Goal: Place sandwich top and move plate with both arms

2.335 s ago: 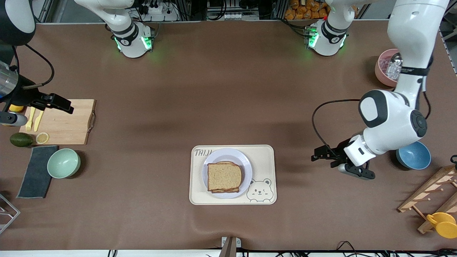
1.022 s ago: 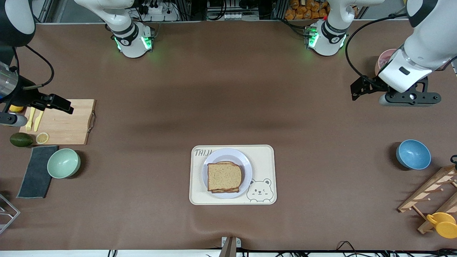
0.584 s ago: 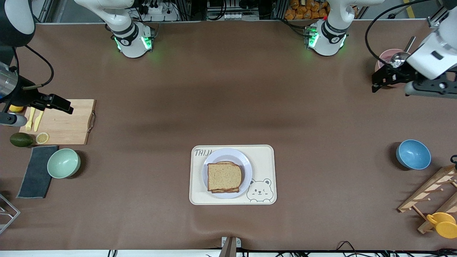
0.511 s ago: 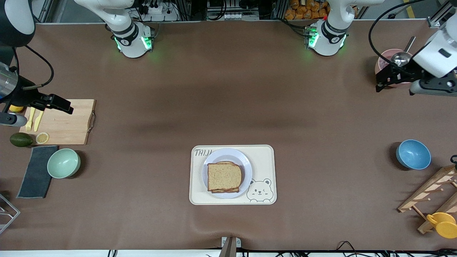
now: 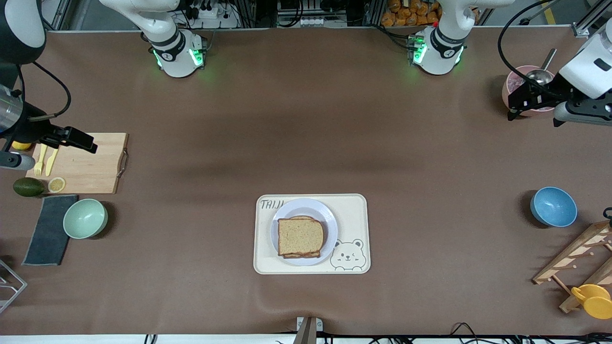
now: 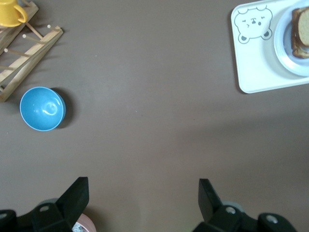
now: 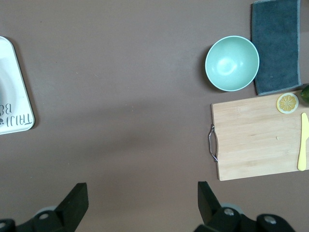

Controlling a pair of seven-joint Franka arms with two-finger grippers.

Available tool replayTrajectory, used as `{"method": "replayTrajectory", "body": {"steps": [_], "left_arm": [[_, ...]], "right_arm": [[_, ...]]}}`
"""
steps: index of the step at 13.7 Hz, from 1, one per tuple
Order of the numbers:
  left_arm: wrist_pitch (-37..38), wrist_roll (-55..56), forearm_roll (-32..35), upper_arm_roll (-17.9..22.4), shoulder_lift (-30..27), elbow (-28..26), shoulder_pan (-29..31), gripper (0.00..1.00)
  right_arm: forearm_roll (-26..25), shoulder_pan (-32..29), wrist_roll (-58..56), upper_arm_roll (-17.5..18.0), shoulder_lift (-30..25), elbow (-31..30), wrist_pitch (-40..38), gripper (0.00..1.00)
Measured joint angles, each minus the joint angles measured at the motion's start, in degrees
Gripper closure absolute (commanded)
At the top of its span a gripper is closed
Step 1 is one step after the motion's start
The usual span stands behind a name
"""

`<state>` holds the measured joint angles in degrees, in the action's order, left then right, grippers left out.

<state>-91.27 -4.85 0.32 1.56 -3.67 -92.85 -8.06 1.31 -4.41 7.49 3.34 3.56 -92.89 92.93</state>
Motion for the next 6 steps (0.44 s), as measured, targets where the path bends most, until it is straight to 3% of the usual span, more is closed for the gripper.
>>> {"method": "replayTrajectory", "body": {"steps": [6], "left_arm": [[1.2, 0.3, 0.0, -1.0, 0.0, 0.1, -0.1, 0.0]], "right_arm": [[0.0, 0.0, 0.0, 0.0, 0.0, 0.0, 0.0, 0.0]]}}
